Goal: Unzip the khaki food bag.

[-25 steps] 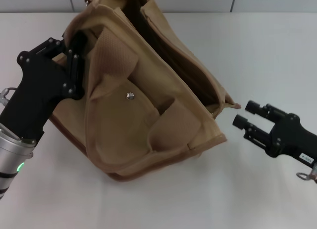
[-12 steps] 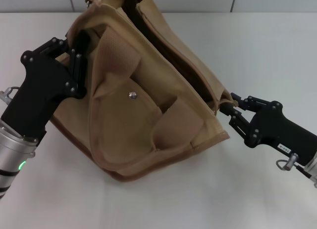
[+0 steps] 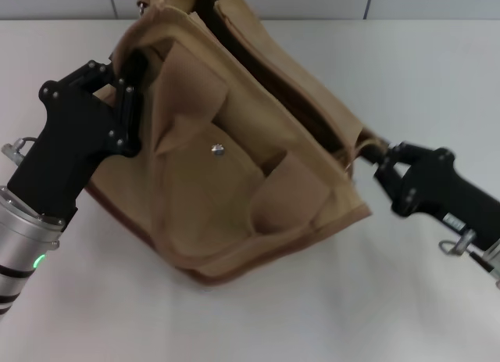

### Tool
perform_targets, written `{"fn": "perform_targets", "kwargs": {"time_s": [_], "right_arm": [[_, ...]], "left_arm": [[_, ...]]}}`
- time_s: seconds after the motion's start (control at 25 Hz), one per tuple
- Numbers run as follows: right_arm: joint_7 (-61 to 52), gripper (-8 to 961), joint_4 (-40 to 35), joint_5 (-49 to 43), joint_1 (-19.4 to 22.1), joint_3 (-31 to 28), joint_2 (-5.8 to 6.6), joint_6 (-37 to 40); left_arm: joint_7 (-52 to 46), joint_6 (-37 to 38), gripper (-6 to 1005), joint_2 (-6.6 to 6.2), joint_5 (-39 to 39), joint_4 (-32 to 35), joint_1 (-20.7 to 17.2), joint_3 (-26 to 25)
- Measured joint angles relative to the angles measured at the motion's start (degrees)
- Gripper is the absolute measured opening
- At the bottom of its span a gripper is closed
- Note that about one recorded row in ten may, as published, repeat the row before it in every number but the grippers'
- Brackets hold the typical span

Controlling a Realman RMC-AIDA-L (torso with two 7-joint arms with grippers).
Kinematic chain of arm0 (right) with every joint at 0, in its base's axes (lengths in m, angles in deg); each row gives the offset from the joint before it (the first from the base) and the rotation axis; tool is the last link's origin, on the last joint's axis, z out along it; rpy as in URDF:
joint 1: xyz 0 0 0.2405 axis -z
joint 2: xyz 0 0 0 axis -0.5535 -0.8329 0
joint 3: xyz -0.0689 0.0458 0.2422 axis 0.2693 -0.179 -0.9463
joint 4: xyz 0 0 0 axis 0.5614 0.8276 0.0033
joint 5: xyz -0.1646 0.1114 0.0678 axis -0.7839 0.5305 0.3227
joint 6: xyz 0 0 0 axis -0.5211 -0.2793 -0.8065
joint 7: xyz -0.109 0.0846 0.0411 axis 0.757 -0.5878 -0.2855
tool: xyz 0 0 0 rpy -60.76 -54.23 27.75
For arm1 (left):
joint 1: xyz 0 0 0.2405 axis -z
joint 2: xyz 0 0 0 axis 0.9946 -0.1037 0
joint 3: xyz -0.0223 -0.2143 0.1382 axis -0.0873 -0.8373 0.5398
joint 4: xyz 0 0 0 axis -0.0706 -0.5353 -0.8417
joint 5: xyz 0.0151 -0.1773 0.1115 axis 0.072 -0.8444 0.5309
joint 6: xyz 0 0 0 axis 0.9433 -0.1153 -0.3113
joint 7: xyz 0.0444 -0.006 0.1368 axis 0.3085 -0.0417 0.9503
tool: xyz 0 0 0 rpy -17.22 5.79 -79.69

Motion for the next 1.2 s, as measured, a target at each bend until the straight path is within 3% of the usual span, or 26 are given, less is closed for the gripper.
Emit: {"fn": "perform_targets", "kwargs": {"time_s": [0.2,0.36,0.48,0.72,0.88,1.0,1.04,1.08,1.16,1.2], "right_arm": [[-6.39,75,-0.28,10.98,0.82,-0.37,0.27,4.09],[-8.71,101,-0.35,20.17,0.46,-0.31,0.19,5.15],[-8.89,121,-0.08,21.43,-0.18,-0.19,0.12,4.20],[-9.06,160,0.49,22.20,-0.02,-0.99,0.00,3.21],[-10.66,212,-0.08,23.53,2.47,-0.89,0.21,8.06],[-13.71,310,-3.80,22.30,4.92,0.69,0.43,15.19],[-16.54,343,-8.60,19.15,6.49,3.02,0.52,20.92],[-16.54,376,-8.60,19.15,6.49,3.02,0.52,20.92],[-18.34,450,-14.68,13.61,7.74,6.46,0.90,27.61],[-18.69,491,-17.38,10.56,8.04,8.45,1.25,30.69]], "left_arm": [[0.00,-2.75,126,0.02,0.56,-0.04,0.18,2.53],[0.38,-10.16,127,0.09,0.65,-3.55,0.76,5.37],[0.25,-13.82,127,0.08,0.19,-5.71,0.68,4.91],[0.08,-13.17,129,0.04,-0.11,-5.71,-0.18,3.52],[-0.58,-8.06,163,-0.35,-0.06,-4.24,-2.13,0.12],[-3.83,-4.22,263,-0.71,0.10,-1.02,-2.32,-0.11],[-7.05,-1.74,296,-0.72,0.34,2.40,-1.99,0.41],[-7.05,-1.74,330,-0.72,0.34,2.40,-1.99,0.41],[-17.79,6.92,409,-1.35,2.46,17.78,0.22,6.87],[-17.79,6.92,454,-1.35,2.46,17.78,0.22,6.87]]}}
